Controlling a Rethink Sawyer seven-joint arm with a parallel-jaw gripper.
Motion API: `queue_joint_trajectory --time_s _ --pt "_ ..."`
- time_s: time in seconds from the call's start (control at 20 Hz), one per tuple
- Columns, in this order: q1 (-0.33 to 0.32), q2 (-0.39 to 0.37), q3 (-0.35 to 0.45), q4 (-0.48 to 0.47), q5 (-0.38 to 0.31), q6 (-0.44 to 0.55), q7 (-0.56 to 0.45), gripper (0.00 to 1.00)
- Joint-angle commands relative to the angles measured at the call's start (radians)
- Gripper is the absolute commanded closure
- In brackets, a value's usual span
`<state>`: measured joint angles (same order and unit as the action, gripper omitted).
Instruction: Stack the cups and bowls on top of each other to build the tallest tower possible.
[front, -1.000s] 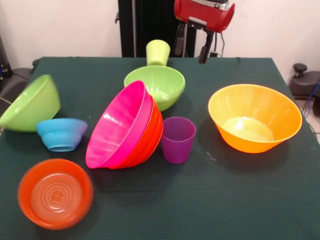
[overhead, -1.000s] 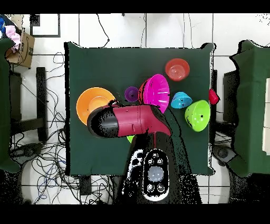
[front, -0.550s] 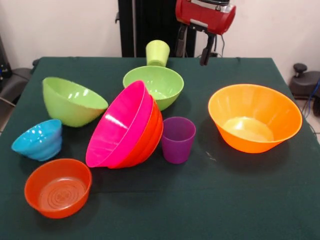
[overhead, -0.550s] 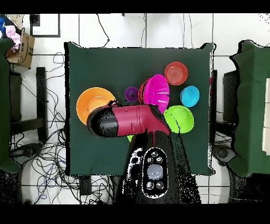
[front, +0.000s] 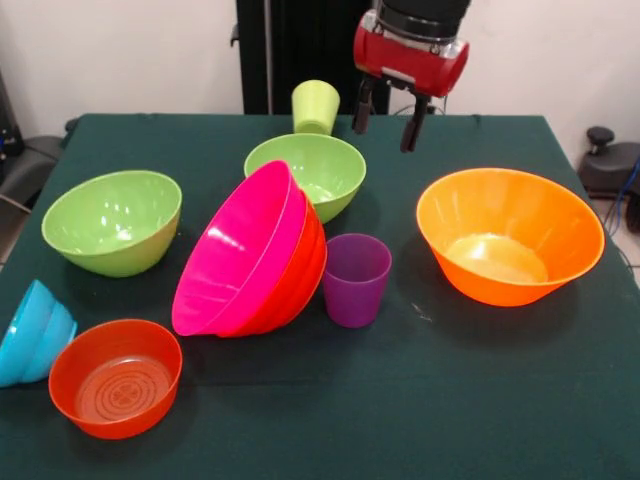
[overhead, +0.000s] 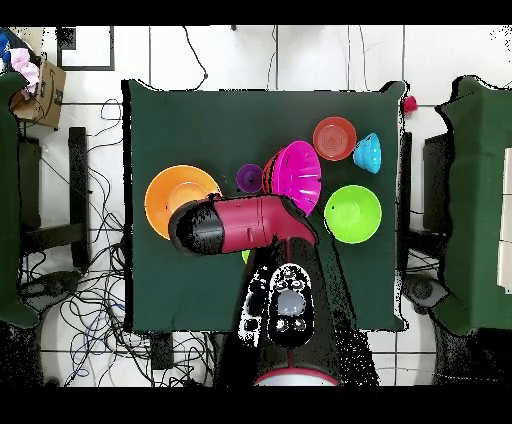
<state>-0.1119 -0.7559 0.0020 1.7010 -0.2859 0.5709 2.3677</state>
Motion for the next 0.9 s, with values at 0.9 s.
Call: queue_joint_trajectory --time_s 0.9 --pt "-0.192 0.370 0.148 -0.327 -0.270 -0.189 -0.248 0.00"
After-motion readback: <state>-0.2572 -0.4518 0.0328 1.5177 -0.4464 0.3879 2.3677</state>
